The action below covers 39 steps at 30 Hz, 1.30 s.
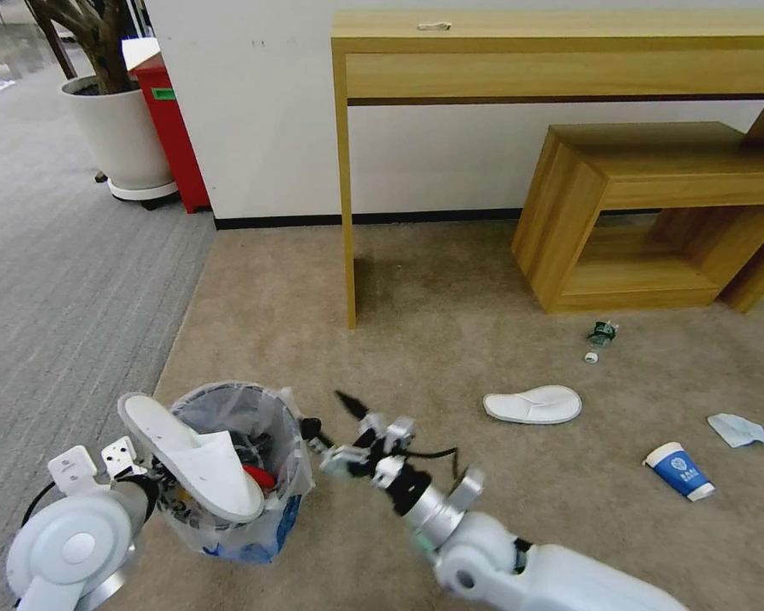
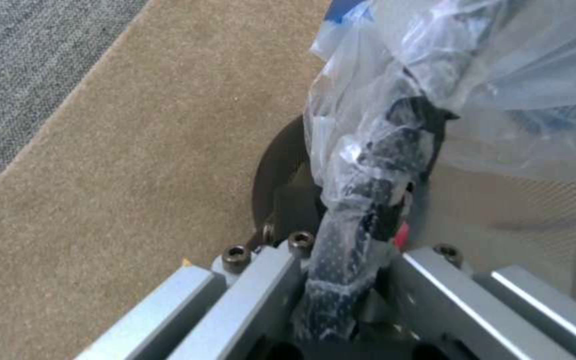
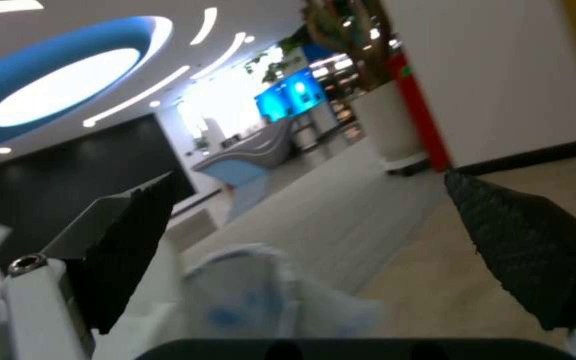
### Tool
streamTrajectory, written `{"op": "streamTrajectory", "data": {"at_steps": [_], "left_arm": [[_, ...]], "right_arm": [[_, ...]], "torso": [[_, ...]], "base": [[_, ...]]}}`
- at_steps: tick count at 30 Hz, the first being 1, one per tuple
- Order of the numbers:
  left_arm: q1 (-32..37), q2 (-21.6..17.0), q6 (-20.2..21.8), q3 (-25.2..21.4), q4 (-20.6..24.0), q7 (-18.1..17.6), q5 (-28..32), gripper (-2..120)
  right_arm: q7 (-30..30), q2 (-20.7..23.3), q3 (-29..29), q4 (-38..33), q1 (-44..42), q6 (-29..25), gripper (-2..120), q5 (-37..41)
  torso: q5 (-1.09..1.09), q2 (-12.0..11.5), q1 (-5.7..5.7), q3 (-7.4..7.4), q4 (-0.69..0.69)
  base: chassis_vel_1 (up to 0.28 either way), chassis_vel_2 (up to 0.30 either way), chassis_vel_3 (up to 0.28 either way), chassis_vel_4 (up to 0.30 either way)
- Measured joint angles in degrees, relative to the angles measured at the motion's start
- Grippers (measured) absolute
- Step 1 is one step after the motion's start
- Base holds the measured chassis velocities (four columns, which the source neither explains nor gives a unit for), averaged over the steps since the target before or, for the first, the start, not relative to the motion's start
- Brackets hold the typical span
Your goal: Pick up the trash bin and place the garbage on the floor into it.
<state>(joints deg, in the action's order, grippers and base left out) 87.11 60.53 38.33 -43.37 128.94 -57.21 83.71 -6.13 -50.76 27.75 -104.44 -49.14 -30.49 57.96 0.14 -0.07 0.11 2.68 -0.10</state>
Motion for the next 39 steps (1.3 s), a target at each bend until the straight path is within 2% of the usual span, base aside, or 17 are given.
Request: {"op": "streamTrajectory", "data": {"at_steps": [3,5,7,15,17,19,23,29,31,39], "left_arm": [[0.4,-1.2,-0.2,-0.5,0.8,-0.5,1.5,0],[0.5,-1.2,-0.2,-0.6,0.9,-0.5,1.6,0],[1.0,-1.6,-0.2,-0.8,2.0,-0.8,2.8,0],[2.1,-2.7,-0.2,-0.4,3.7,-1.7,5.5,0],[2.3,-3.5,-0.2,0.8,3.9,-2.6,7.2,0],[2.3,-3.6,-0.1,1.1,3.9,-2.7,7.5,0],[2.9,-5.1,0.3,3.4,3.1,-3.9,9.2,0],[2.9,-6.8,0.6,4.5,2.4,-4.6,10.7,0],[2.7,-8.3,0.9,4.5,2.1,-6.2,13.5,0],[1.9,-11.0,1.2,4.6,0.3,-7.0,16.7,0]], "right_arm": [[0.8,2.5,-5.5,-0.8,-1.7,0.0,100,0.0],[0.9,2.7,-6.1,-0.9,-1.9,0.0,100,0.0],[2.1,4.6,-9.8,-1.8,-3.0,0.3,100,0.2],[5.6,9.1,-16.5,-2.0,-6.1,0.7,100,-0.8],[6.6,11.6,-20.7,-2.2,-8.7,0.9,100,-1.3],[6.7,12.1,-21.5,-2.3,-9.4,1.0,100,-1.4],[6.8,14.5,-27.4,-2.2,-14.4,1.1,100,-2.3],[6.8,15.8,-30.0,-1.1,-18.2,0.8,100,-3.6],[6.7,16.4,-30.6,0.0,-19.8,0.2,100,-4.4],[7.6,15.8,-30.1,2.7,-21.3,-0.2,99,-7.5]], "torso": [[0.00,0.0,0.00,0.00,-0.01],[0.00,0.0,0.00,0.00,0.00],[0.00,0.0,0.00,0.00,0.00],[0.01,0.0,0.00,0.00,0.00],[0.00,0.0,0.00,0.00,-0.01],[0.00,0.0,0.00,0.00,-0.01],[0.00,0.0,0.00,0.00,0.00],[0.00,0.0,0.00,0.00,0.00],[-0.01,0.0,0.00,0.00,-0.01],[-0.01,0.0,0.00,0.00,0.00]], "base": [[0.000,0.000,0.000,0.000],[0.000,0.000,0.000,0.000],[0.000,0.000,0.000,0.000],[0.000,0.000,0.000,0.000],[0.000,0.000,0.000,0.000],[0.000,0.000,0.000,0.000],[0.000,0.000,0.000,0.000],[0.000,0.000,0.000,0.000],[0.000,0.000,0.000,0.000],[0.000,0.000,0.000,0.000]]}}
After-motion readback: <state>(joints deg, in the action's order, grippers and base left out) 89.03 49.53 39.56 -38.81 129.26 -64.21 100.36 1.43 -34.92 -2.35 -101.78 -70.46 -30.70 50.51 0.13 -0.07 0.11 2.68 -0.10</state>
